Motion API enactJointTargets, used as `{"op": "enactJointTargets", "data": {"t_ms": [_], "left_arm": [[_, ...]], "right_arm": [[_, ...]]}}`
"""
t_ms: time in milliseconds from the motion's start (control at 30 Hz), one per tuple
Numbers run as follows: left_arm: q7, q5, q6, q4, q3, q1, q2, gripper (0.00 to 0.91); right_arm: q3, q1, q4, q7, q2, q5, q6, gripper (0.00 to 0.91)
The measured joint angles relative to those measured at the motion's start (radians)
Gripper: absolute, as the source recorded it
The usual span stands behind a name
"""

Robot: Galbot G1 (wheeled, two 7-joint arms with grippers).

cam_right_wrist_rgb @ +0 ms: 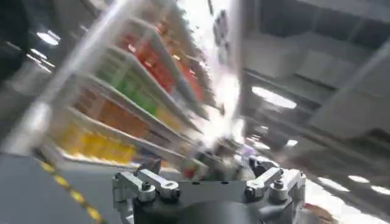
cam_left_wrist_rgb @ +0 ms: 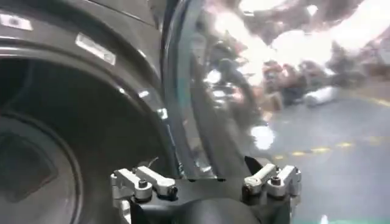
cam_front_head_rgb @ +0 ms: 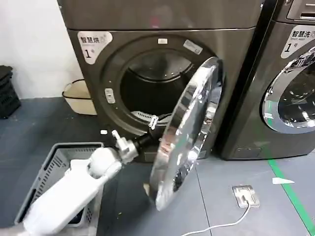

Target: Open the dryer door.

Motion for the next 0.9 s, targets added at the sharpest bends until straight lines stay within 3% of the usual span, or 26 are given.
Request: {"op": "enactJointTargets", "data": {"t_ms": [267,900], "left_arm": [[-0.008,0.014,0.007,0.059,0.073,-0.082,-0.073,0.907],[-0.012,0.021,0.018,0.2,0.235,-0.228,-0.241,0.907]], "right_arm": [[0.074,0.011,-0.103,-0.004,-0.048,0.024,-0.034,0.907],[0.124,0.002,-0.069,-0.013,-0.041,0.07,-0.061,0.907]]}}
